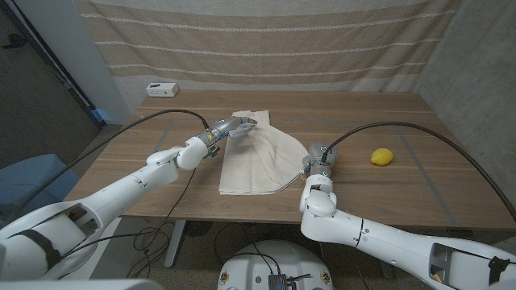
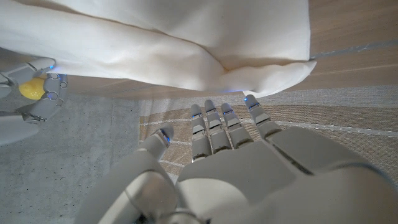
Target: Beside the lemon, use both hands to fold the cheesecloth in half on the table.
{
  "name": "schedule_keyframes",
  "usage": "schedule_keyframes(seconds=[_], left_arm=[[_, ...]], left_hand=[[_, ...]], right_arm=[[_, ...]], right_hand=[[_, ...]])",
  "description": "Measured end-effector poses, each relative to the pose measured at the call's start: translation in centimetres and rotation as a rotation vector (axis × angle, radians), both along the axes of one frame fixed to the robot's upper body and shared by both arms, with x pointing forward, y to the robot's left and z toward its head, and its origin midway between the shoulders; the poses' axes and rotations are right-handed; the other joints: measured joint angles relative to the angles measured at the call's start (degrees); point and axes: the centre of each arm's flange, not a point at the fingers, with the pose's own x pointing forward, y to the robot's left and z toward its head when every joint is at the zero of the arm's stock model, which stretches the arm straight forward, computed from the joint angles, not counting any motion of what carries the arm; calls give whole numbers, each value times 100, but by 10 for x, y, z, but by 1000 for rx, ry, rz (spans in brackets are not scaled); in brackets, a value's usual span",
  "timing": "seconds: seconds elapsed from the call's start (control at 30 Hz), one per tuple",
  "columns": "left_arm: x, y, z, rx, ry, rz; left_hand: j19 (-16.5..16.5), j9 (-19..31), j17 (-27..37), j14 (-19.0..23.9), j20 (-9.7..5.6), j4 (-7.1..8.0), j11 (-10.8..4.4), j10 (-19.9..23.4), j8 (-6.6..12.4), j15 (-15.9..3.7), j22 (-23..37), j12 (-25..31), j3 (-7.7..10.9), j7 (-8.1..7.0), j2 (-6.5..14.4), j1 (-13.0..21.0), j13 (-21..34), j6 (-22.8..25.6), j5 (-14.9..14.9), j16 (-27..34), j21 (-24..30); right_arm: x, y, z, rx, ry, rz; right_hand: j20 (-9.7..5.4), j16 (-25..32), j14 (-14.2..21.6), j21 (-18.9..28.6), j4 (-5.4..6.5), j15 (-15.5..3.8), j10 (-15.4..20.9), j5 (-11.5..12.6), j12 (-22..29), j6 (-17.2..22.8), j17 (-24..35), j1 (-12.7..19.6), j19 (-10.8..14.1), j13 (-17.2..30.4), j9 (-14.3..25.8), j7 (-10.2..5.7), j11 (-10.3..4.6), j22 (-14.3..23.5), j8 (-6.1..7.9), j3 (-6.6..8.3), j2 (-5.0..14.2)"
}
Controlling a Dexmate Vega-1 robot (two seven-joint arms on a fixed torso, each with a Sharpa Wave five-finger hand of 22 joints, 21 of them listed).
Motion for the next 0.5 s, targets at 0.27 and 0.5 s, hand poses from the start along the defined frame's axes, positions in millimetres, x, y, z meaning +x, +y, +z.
schedule_keyframes(seconds=[0.27,0.5], left_arm=[[-2,2,0,-1,-2,4],[-5,0,1,0,-8,3]], left_hand=[[22,16,16,0,22,9,104,104,0,0,0,0,9,95,0,0,0,11,0,0,46],[22,16,16,0,22,39,111,153,23,0,0,0,6,103,-31,-31,0,64,0,0,46]], right_arm=[[-3,-17,-6,134,-36,87],[-6,-38,-13,304,-69,208]], right_hand=[[-5,61,347,44,0,-82,281,-88,170,44,-38,184,196,17,-36,96,120,0,-21,202,58],[-59,268,518,86,8,-116,407,-173,256,132,198,316,308,70,-14,289,183,0,19,210,116]])
